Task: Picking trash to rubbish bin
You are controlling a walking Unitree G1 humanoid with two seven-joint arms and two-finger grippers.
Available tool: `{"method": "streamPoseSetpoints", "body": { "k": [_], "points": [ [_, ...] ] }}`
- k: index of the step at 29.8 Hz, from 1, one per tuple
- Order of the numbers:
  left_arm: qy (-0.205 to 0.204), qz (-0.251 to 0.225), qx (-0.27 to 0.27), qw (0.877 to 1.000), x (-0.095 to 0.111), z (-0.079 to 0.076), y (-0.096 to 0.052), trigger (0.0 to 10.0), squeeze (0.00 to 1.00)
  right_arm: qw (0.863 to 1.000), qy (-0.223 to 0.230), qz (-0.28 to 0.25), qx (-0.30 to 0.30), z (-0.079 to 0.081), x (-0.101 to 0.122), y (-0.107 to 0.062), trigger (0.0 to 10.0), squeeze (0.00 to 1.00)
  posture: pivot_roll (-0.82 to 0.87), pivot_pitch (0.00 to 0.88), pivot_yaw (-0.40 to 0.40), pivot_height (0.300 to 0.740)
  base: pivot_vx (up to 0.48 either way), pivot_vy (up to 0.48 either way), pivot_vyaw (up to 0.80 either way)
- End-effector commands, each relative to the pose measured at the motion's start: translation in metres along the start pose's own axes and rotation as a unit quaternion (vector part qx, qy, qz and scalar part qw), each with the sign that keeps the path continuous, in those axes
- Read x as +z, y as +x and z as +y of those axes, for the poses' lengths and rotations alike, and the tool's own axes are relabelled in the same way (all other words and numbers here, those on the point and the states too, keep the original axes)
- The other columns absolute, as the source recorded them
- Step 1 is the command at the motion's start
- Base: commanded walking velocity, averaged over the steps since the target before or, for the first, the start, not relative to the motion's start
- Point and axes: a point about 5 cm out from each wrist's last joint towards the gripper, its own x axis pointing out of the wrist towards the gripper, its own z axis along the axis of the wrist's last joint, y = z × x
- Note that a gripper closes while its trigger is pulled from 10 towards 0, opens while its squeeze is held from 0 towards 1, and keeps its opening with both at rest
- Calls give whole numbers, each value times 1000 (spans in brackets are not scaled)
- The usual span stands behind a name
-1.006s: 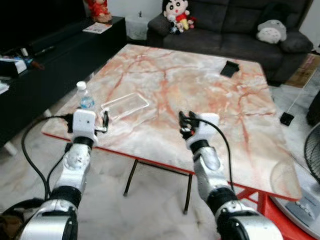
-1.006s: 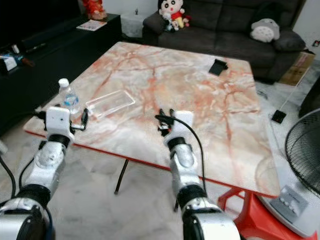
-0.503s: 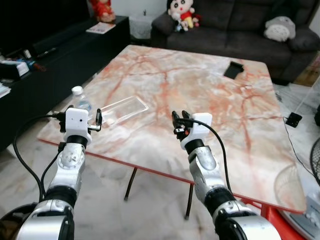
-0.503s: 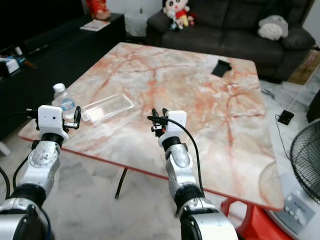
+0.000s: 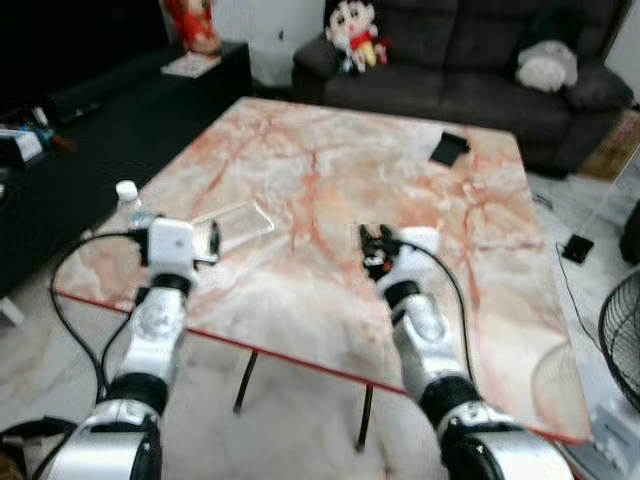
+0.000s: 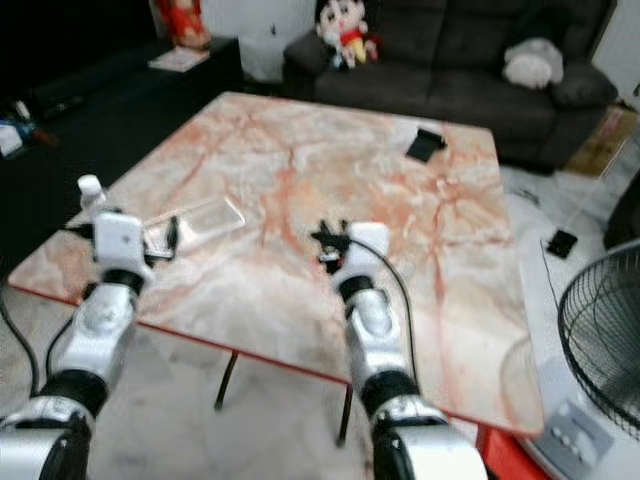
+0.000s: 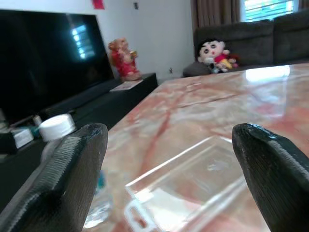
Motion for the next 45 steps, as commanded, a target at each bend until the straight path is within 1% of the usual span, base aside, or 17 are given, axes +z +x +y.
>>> {"method": "streamPoseSetpoints", "body": {
  "k": [1,7,12,15,45],
  "points": [
    [3,3,7,1000,0,4,0,10000,0,1000,1,-6,13,9,4,5,10000,0,69,3,-55,740,292,0,0],
    [2,3,8,1000,0,4,0,10000,0,1000,-9,-8,20,10,5,5,10000,0,69,3,-55,740,294,0,0],
    [2,2,9,1000,0,5,0,10000,0,1000,-6,-12,22,11,6,5,10000,0,72,6,-58,740,292,0,656],
    [2,2,9,1000,0,5,0,10000,0,1000,6,-12,19,11,5,5,10000,0,71,5,-58,740,294,0,0],
    [1,7,0,1000,-1,4,0,10000,0,1000,6,-5,23,13,3,5,10000,0,71,5,-55,740,293,0,0]
  ]
}}
